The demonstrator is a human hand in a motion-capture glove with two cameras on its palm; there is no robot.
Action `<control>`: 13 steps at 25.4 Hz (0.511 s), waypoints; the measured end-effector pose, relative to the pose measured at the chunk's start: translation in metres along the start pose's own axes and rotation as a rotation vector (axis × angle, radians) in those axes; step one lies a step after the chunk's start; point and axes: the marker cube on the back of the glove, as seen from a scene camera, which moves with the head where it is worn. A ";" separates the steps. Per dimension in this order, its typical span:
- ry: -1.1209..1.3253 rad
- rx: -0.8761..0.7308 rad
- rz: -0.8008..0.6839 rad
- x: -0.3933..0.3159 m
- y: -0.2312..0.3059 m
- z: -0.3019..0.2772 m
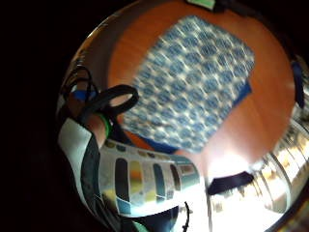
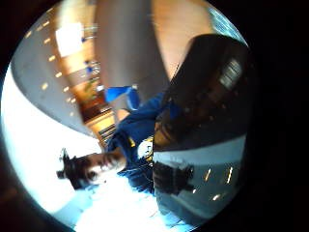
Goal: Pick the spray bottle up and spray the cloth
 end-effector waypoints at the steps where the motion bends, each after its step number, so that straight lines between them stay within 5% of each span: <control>1: -0.054 0.065 -0.076 -0.003 0.005 -0.007; 7: -0.464 0.499 -0.472 -0.037 -0.013 -0.027; 13: -0.748 0.811 -0.612 -0.075 -0.110 -0.005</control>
